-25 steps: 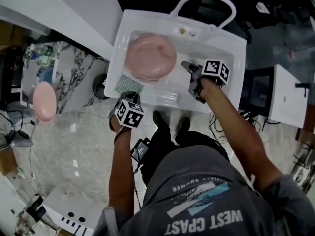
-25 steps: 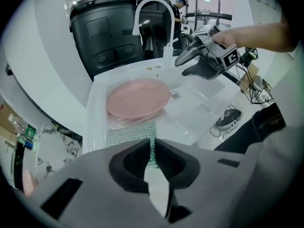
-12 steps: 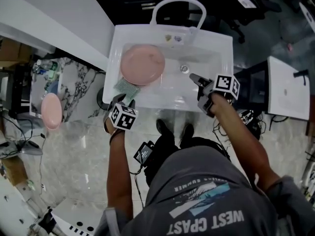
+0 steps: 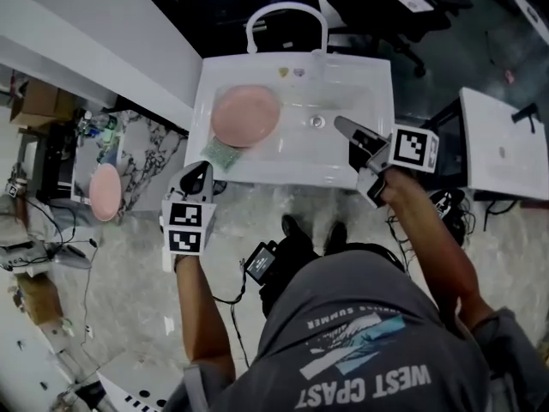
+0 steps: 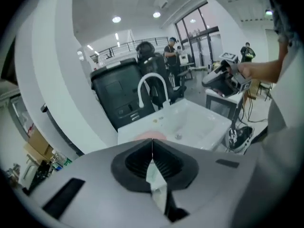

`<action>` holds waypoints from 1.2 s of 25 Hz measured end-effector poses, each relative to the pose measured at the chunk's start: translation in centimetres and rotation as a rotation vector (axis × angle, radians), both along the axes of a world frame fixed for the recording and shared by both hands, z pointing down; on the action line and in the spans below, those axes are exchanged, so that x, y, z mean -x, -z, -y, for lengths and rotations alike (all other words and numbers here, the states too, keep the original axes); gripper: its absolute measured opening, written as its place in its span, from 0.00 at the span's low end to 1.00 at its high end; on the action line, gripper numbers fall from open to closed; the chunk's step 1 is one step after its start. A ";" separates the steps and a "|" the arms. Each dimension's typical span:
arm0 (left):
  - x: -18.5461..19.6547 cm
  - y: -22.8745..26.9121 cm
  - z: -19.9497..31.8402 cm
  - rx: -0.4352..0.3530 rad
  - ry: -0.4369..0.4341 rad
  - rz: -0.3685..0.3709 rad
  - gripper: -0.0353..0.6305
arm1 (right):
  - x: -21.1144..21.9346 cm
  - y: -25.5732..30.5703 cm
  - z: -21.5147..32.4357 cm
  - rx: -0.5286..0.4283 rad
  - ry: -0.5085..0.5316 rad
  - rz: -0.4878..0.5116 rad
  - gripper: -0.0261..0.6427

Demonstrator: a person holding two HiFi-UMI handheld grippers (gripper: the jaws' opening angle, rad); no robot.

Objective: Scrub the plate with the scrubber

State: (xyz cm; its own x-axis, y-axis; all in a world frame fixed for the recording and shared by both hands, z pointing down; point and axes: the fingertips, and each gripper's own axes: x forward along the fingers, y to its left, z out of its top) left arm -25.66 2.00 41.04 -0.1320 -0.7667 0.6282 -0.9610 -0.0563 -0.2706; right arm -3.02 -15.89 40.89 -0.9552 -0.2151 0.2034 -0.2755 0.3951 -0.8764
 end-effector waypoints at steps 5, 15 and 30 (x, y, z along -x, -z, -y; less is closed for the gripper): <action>-4.5 8.4 -1.9 -0.221 -0.017 -0.122 0.06 | 0.1 8.3 -4.1 -0.313 0.150 0.090 0.10; -9.5 21.4 -9.1 -0.527 -0.078 -0.112 0.06 | 3.2 20.5 -18.9 -1.172 0.447 0.061 0.08; -3.6 20.5 -23.4 -0.553 -0.106 -0.217 0.06 | 9.1 23.4 -32.8 -1.238 0.422 -0.021 0.08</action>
State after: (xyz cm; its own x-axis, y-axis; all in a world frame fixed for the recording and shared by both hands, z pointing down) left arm -22.07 25.37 20.52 0.0495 -0.9894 0.1367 -0.9944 -0.0616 -0.0858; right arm -12.13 16.89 17.46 -0.9937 0.0447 0.1032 0.0582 0.9896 0.1314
